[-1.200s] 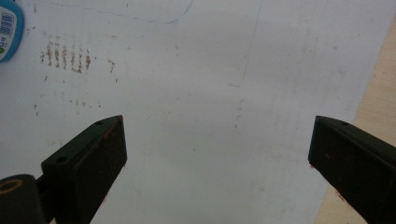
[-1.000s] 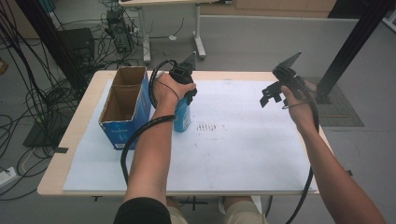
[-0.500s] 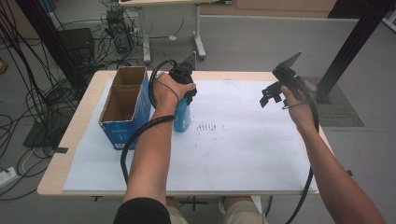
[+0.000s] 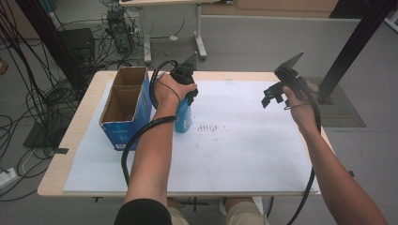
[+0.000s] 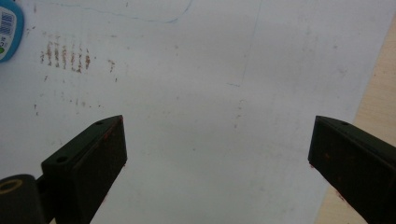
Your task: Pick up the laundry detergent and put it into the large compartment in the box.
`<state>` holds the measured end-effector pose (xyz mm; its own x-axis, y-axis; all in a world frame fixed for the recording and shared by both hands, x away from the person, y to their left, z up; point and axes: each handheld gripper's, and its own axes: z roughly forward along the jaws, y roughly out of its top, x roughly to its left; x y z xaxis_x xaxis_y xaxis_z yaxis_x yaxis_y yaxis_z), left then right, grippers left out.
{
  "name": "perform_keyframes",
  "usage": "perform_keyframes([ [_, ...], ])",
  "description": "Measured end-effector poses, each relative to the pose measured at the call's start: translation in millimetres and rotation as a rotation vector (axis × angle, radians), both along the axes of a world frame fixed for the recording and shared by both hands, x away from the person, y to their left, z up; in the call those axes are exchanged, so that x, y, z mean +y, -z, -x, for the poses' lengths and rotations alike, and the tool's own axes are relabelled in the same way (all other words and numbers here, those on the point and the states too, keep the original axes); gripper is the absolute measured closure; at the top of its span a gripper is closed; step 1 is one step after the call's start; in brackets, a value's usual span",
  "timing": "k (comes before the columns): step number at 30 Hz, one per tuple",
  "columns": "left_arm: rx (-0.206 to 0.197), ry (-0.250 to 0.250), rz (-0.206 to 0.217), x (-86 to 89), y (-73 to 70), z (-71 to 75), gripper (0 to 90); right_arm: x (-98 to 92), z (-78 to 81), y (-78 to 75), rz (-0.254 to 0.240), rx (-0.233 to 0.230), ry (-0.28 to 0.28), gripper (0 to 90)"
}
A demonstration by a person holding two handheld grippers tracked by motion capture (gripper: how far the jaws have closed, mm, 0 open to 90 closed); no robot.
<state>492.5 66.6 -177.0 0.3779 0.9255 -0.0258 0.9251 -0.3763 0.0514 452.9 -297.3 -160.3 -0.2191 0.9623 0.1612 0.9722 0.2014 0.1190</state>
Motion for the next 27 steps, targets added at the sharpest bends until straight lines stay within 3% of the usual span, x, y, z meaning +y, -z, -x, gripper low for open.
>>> perform_keyframes([
  [9, -0.001, -0.002, 0.001, 1.6, -2.0, 1.3, 39.2, 0.1, 0.5, -0.7, 0.000, 0.002, 0.002, 4.4],
  [14, -0.012, 0.004, 0.000, 0.5, -12.2, 3.1, 39.3, -0.2, 0.5, -1.0, -0.001, 0.002, 0.002, 4.4],
  [21, -0.044, 0.017, 0.016, -2.1, -44.2, 9.1, 39.3, 0.0, 2.1, -3.0, -0.001, -0.001, -0.001, 4.4],
  [27, -0.072, 0.026, 0.021, -0.5, -86.4, 13.4, 39.3, -0.1, 4.6, -6.4, -0.004, -0.006, 0.000, 4.4],
])
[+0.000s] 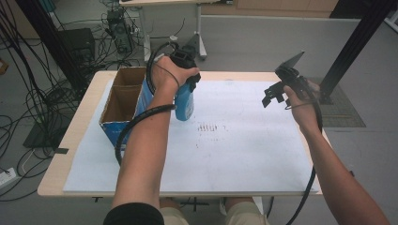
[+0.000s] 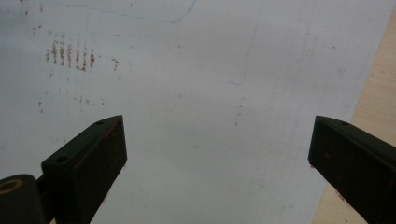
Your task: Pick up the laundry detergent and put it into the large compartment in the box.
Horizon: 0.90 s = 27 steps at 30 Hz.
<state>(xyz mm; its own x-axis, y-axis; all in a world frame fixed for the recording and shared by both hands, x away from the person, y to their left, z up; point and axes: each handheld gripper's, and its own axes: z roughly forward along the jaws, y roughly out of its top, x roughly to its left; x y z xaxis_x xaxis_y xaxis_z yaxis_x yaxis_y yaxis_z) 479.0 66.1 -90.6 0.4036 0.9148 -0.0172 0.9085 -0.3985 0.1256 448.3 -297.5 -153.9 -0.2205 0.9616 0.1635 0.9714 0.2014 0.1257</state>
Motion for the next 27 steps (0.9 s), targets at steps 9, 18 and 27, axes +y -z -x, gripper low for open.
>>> perform_keyframes([
  [9, -0.046, -0.016, 0.020, 16.0, -67.6, 9.0, 39.3, 7.3, -1.3, -3.8, 0.009, 0.003, -0.017, 4.3],
  [18, -0.089, -0.052, 0.030, 36.7, -131.5, 20.3, 39.3, 11.5, -1.9, -6.9, 0.016, -0.001, -0.030, 4.3],
  [27, -0.130, -0.136, 0.021, 65.0, -177.0, 35.1, 39.3, 14.6, -1.9, -8.0, 0.018, -0.004, -0.032, 4.4],
])
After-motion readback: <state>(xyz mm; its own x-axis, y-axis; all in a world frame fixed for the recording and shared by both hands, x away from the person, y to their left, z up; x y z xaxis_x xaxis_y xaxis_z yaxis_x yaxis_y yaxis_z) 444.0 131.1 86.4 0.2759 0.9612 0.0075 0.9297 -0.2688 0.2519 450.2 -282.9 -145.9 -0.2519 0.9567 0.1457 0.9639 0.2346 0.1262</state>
